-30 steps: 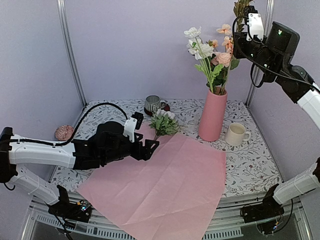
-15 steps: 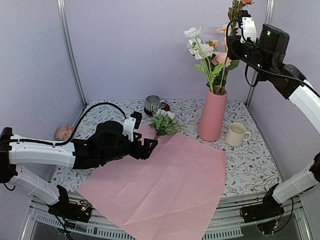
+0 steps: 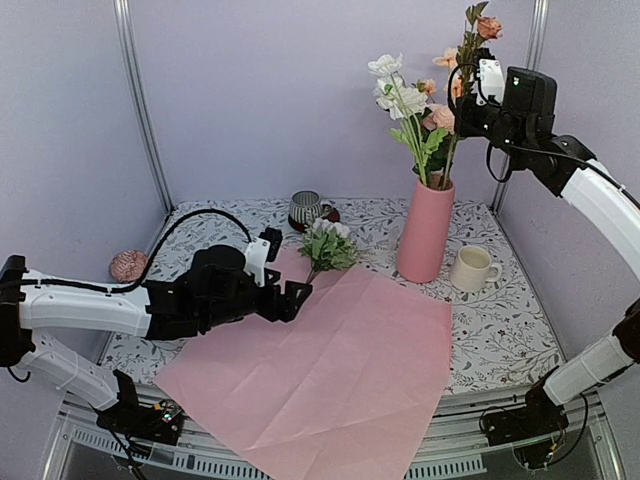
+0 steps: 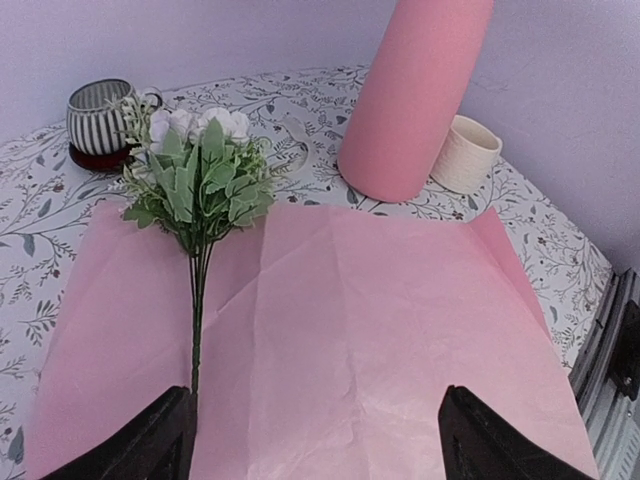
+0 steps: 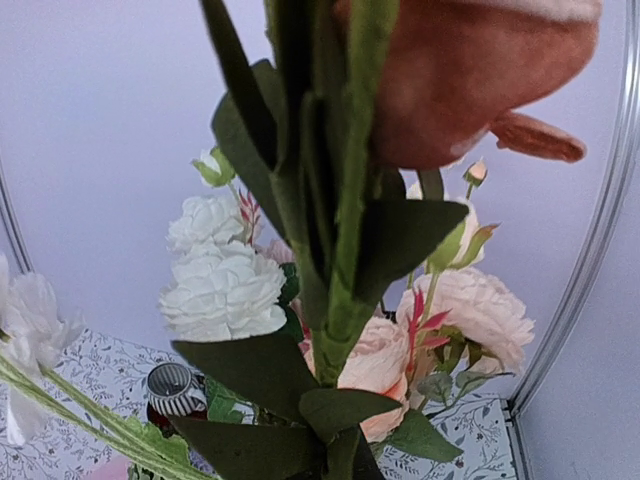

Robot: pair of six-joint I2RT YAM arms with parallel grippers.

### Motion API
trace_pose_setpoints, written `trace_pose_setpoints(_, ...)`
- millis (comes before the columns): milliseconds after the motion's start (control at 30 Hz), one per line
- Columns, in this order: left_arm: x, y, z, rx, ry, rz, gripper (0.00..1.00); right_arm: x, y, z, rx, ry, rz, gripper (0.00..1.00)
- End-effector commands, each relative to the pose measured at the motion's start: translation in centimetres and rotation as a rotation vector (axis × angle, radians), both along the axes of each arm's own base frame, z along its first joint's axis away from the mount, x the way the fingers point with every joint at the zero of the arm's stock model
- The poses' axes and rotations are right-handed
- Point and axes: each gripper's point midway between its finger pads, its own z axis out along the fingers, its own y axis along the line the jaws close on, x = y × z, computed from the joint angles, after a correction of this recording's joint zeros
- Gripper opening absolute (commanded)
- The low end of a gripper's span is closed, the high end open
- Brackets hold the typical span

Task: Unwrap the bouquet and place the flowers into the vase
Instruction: Place the vase.

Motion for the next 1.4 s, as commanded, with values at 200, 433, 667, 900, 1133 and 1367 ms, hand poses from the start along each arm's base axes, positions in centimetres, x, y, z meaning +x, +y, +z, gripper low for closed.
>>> trace_pose_setpoints(200, 0.2, 0.6, 0.4, -0.023, -0.006, 0.008, 0.86, 2.1, 1.7, -6.6, 0.017, 0.151, 0.054, 0.03)
trace_pose_setpoints(433, 0.1, 1.1, 0.4, -0.025, -0.008, 0.016, 0.86, 3.0, 1.5, -9.7, 0.025, 0.195, 0.05, 0.03)
trace_pose_setpoints(667, 0.0, 1.5, 0.4, -0.031, -0.006, 0.024, 0.86, 4.0, 0.5, -12.8, 0.022, 0.239, 0.018, 0.07)
trace_pose_setpoints(900, 0.1, 1.5, 0.2, -0.031, -0.001, 0.029, 0.86, 4.5, 0.7, -15.5, 0.016, 0.3, 0.037, 0.14)
trace_pose_setpoints(1133, 1.3, 2.5, -1.2, 0.0, 0.047, 0.094, 0.86, 2.6, -0.2, -13.1, 0.013, 0.275, 0.041, 0.45)
trace_pose_setpoints(1367, 3.2, 3.5, -2.7, 0.031, 0.113, 0.154, 0.86, -1.4, -0.7, -11.6, 0.018, 0.276, 0.112, 0.82)
